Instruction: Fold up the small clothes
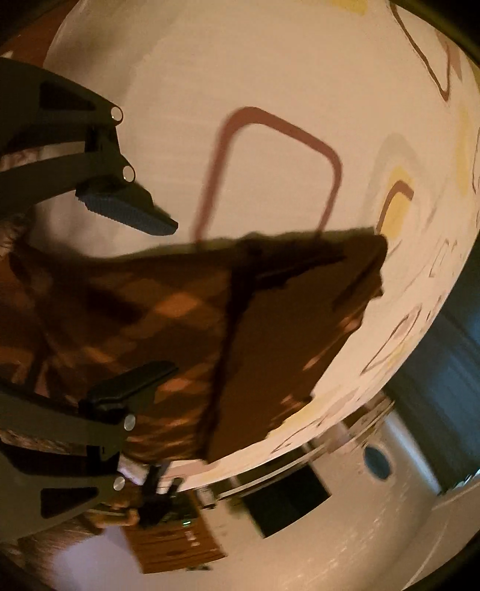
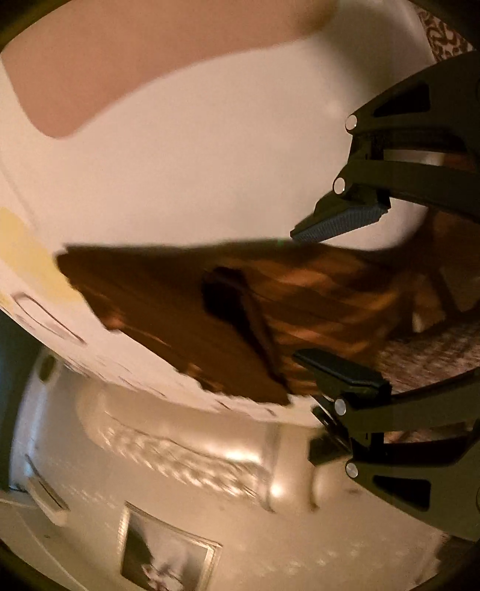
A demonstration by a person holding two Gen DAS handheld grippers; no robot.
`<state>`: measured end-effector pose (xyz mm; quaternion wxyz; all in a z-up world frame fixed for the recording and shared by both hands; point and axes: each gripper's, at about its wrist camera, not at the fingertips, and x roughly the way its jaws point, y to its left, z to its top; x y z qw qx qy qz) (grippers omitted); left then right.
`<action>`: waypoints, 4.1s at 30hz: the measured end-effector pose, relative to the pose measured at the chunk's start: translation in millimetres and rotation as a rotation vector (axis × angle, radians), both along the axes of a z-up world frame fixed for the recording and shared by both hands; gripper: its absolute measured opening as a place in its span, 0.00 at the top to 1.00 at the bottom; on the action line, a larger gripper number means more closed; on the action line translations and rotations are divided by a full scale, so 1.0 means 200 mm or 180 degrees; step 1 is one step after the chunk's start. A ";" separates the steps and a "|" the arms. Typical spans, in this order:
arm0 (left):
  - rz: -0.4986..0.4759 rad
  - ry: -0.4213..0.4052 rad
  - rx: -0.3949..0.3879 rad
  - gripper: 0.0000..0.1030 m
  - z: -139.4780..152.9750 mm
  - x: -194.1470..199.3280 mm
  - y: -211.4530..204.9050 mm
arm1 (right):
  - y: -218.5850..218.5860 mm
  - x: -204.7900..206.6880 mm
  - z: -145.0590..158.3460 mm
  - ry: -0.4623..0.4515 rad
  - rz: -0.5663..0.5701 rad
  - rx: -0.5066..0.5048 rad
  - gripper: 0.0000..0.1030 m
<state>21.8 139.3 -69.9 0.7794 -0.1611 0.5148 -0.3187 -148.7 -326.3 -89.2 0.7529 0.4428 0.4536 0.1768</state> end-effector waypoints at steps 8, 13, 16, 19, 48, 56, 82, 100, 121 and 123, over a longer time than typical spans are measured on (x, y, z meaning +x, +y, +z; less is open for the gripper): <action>-0.0382 0.0127 -0.0194 0.32 -0.05 -0.09 0.00 | 0.08 -0.14 -0.07 0.0078 0.0577 0.0273 0.42; -0.0622 0.0384 -0.0200 0.32 -0.11 -0.11 -0.03 | 0.17 -0.17 -0.11 0.0251 0.0876 -0.0174 0.41; -0.0660 0.0444 -0.0141 0.30 -0.14 -0.12 -0.06 | 0.23 -0.16 -0.13 0.0238 0.0957 -0.0171 0.41; -0.0694 0.0382 -0.0041 0.29 -0.12 -0.14 -0.08 | 0.30 -0.14 -0.13 0.0167 0.1135 -0.0237 0.41; 0.0253 0.0163 -0.0024 0.97 0.00 0.57 -0.21 | -0.02 0.43 -0.02 -0.0319 -0.0112 -0.0045 0.97; 0.0234 0.0100 -0.0182 0.95 0.00 0.54 -0.16 | -0.05 0.41 -0.08 -0.0289 -0.0189 0.0217 0.93; 0.0021 0.0524 -0.0345 0.30 -0.13 -0.10 0.08 | 0.03 -0.17 -0.17 -0.0005 0.0562 0.0288 0.45; 0.0138 0.0835 -0.0675 0.53 -0.19 -0.17 0.11 | 0.17 -0.15 -0.18 0.0080 0.0782 0.0075 0.94; -0.0245 -0.0005 -0.1770 0.94 0.33 -0.44 0.27 | 0.08 -0.47 0.23 -0.0522 0.0296 0.0879 0.95; -0.0124 -0.0143 -0.2067 0.94 0.45 -0.46 0.31 | 0.07 -0.49 0.31 -0.0643 0.0266 0.0952 0.95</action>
